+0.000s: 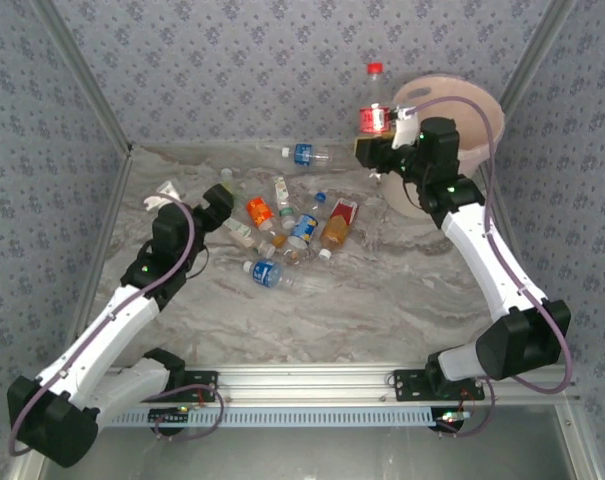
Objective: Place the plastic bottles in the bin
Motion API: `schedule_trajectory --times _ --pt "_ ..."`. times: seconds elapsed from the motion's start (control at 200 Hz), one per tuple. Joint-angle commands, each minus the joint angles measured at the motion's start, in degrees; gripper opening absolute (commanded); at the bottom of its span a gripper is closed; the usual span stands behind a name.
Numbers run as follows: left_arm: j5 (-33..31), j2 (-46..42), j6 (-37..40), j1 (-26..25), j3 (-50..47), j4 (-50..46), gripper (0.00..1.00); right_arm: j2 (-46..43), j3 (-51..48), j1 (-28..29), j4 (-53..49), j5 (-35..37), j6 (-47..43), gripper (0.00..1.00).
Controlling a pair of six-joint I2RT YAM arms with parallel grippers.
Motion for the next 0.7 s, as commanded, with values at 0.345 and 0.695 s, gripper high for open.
schedule_trajectory --times 0.345,0.695 --pt "-5.29 -2.61 -9.43 3.78 -2.76 -13.94 0.98 7.24 17.56 -11.66 -8.34 9.43 -4.14 0.47" --pt "-3.54 -1.17 -9.73 5.2 -2.67 -14.8 0.98 16.92 25.26 -20.36 -10.24 3.81 -4.36 0.48"
